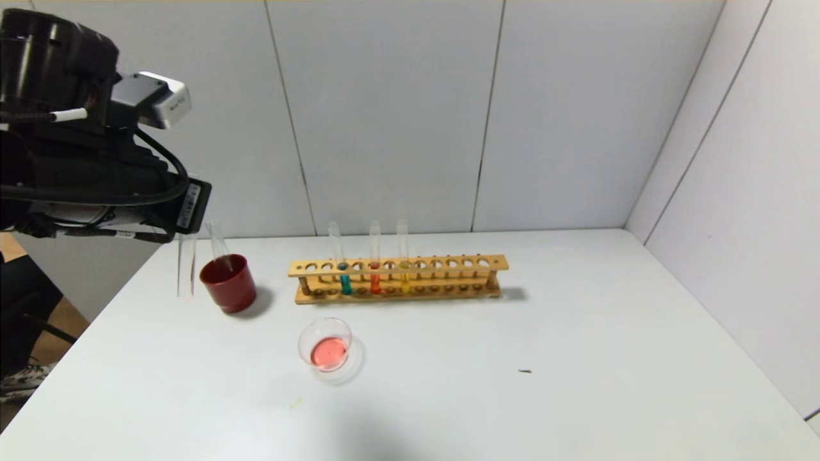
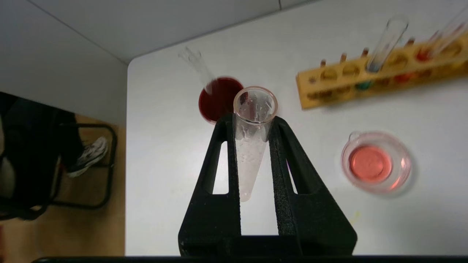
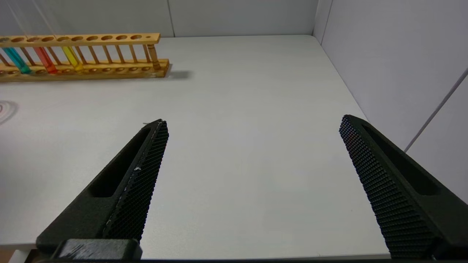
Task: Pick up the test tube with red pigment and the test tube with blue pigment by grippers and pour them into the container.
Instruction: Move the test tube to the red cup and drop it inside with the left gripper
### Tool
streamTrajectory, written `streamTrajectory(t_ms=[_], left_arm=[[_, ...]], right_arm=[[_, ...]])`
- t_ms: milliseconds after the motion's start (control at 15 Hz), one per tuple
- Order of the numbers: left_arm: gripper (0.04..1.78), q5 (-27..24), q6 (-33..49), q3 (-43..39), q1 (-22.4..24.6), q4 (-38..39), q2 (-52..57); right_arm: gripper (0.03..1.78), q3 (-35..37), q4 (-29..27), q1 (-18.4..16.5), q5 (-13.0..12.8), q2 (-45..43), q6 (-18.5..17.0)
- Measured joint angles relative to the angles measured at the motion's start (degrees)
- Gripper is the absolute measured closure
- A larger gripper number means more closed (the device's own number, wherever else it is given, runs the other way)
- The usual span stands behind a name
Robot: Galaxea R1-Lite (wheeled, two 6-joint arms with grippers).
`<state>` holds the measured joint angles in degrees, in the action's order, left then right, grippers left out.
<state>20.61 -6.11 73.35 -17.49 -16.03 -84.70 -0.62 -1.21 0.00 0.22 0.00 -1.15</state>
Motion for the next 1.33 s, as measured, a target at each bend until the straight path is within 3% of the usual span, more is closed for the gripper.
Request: streamTrajectory(t_ms=[333, 533, 933, 1333], left_arm=[[1.51, -8.1, 0.8, -9.5, 8.2, 24.8, -0.3], [1.51, -11.6, 2.0, -10.3, 11.2, 34.8, -3.4], [1.51, -11.9, 4.9, -10.3, 13.0, 45.7, -14.0], [1.51, -11.6, 4.5, -10.5, 13.4, 51.7, -23.1]], right_arm=[[0.1, 0.0, 0.0, 0.0, 0.0, 0.0, 0.0], [0.1, 0.0, 0.0, 0.0, 0.0, 0.0, 0.0], [0.1, 0.0, 0.0, 0.0, 0.0, 0.0, 0.0], [0.1, 0.0, 0.0, 0.0, 0.0, 0.0, 0.0]])
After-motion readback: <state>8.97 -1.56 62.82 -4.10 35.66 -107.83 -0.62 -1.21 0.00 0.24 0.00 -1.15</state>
